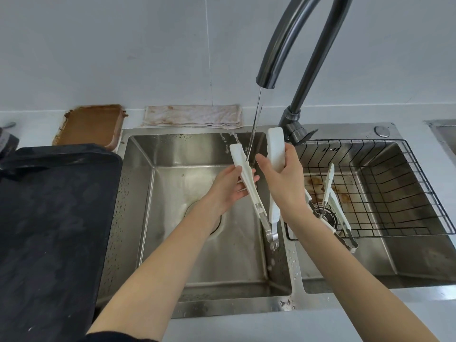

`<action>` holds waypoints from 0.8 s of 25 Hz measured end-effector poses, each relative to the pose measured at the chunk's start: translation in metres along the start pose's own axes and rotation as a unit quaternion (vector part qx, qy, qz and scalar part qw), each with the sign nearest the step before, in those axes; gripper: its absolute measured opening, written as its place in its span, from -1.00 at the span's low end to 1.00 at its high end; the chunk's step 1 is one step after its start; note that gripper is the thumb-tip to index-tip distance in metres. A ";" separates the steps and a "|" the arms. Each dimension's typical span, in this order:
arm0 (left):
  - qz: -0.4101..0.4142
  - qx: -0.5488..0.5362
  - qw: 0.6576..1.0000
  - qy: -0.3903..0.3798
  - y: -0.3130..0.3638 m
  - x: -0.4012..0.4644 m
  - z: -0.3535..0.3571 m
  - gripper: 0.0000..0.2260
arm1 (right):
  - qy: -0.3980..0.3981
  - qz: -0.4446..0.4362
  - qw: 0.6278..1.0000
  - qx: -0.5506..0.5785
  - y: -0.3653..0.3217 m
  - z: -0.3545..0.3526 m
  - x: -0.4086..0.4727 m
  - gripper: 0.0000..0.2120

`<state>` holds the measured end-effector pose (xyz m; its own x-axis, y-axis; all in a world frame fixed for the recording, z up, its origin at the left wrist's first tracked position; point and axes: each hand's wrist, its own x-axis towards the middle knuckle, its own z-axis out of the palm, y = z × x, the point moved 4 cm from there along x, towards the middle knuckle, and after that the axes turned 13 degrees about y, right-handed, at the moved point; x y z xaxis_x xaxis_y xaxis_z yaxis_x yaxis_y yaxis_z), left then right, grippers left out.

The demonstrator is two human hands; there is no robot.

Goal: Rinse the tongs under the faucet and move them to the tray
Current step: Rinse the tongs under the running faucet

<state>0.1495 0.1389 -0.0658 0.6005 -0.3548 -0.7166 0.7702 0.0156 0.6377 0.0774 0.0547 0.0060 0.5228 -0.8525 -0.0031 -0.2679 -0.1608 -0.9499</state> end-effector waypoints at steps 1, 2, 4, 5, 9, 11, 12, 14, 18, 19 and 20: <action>0.005 -0.011 1.000 -0.009 0.004 0.000 0.002 -0.69 | -0.005 -0.007 1.000 0.008 -0.001 -0.001 -0.002 -0.84; 0.013 -0.021 0.999 -0.020 0.008 0.000 0.004 -0.69 | -0.009 -0.008 1.000 0.018 -0.001 -0.002 -0.004 -0.87; 0.038 -0.027 0.998 -0.036 0.016 0.001 0.006 -0.68 | -0.010 -0.002 0.999 0.033 0.000 -0.003 -0.008 -0.81; 0.053 -0.018 0.998 -0.039 0.019 0.001 0.005 -0.69 | -0.009 0.005 0.999 0.037 0.003 -0.003 -0.009 -0.81; 0.105 0.066 0.992 -0.038 0.021 -0.003 0.007 -0.84 | 0.001 0.036 0.998 0.047 0.019 -0.002 -0.013 -0.90; 0.137 0.110 0.984 -0.041 0.021 -0.006 0.008 -0.87 | -0.004 0.056 0.997 0.054 0.027 0.000 -0.015 -0.91; 0.148 0.127 0.980 -0.046 0.021 -0.008 0.007 -0.88 | -0.007 0.070 0.996 0.053 0.031 0.000 -0.016 -0.90; 0.159 0.160 0.972 -0.060 0.024 -0.011 0.006 -0.87 | -0.013 0.093 0.995 0.035 0.037 0.000 -0.016 -0.89; 0.178 0.231 0.954 -0.075 0.030 -0.014 -0.001 -0.74 | -0.031 0.171 0.984 0.049 0.046 0.003 -0.012 -0.84; 0.182 0.231 0.952 -0.084 0.032 -0.016 -0.001 -0.76 | -0.040 0.202 0.975 0.078 0.048 0.005 -0.012 -0.82; 0.186 0.229 0.951 -0.095 0.034 -0.018 0.001 -0.79 | -0.048 0.231 0.965 0.112 0.050 0.008 -0.012 -0.80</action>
<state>0.1646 0.1447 -0.0315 0.7301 -0.5675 -0.3807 0.3105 -0.2207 0.9246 0.0643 0.0606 -0.0439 0.4651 -0.7555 -0.4614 -0.3139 0.3466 -0.8839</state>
